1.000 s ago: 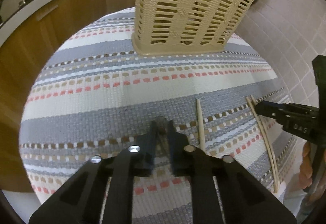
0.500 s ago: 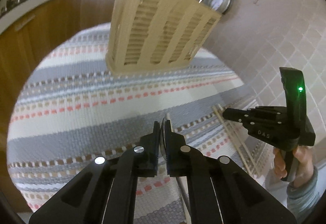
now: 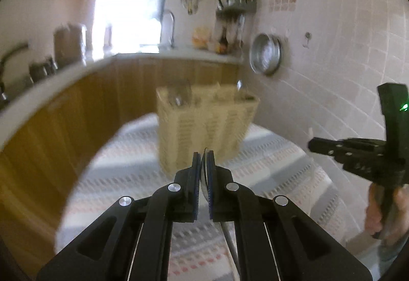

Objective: Organize utensils
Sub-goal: 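Carry both utensils over the basket and open both tools to release them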

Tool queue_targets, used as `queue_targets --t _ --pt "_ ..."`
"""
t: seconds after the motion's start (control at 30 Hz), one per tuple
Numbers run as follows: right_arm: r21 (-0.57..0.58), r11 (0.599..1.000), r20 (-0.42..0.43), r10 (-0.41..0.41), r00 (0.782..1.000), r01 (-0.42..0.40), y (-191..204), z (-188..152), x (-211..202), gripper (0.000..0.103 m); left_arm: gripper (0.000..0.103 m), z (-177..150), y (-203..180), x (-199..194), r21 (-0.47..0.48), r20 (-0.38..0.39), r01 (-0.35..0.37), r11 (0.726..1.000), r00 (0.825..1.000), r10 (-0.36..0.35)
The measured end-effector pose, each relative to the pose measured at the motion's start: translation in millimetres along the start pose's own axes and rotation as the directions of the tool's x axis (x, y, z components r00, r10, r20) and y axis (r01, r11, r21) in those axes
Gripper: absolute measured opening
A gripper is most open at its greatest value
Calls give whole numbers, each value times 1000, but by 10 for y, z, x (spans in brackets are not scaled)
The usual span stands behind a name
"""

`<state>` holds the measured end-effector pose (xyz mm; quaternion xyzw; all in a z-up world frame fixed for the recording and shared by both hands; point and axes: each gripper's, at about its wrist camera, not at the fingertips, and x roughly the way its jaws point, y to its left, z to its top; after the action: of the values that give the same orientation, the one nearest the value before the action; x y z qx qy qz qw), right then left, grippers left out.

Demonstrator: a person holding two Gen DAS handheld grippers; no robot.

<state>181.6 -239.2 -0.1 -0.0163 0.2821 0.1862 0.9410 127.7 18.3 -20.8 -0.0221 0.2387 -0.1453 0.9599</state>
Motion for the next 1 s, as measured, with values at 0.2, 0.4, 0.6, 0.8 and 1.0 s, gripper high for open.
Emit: queue_targets --t 0.2,0.4,0.6,0.8,1.0 --pt "23 1000 156 1 988 -4 62 328 -294 4 3 358 36 -265 -1 153 -24 1000 988 24" --pt "16 1000 284 7 959 -12 98 780 -488 4 3 868 70 -342 -20 316 -55 998 947 59" --pt "-3 1000 389 20 921 -20 171 1216 -500 4 3 1217 43 -205 -33 443 -111 993 889 114" --pt "-35 999 456 30 889 -16 259 1457 -235 4 3 1386 40 95 -23 527 -179 984 834 164" --pt "-46 999 443 45 896 -28 258 1541 212 4 3 1395 3 455 72 543 -199 977 830 129"
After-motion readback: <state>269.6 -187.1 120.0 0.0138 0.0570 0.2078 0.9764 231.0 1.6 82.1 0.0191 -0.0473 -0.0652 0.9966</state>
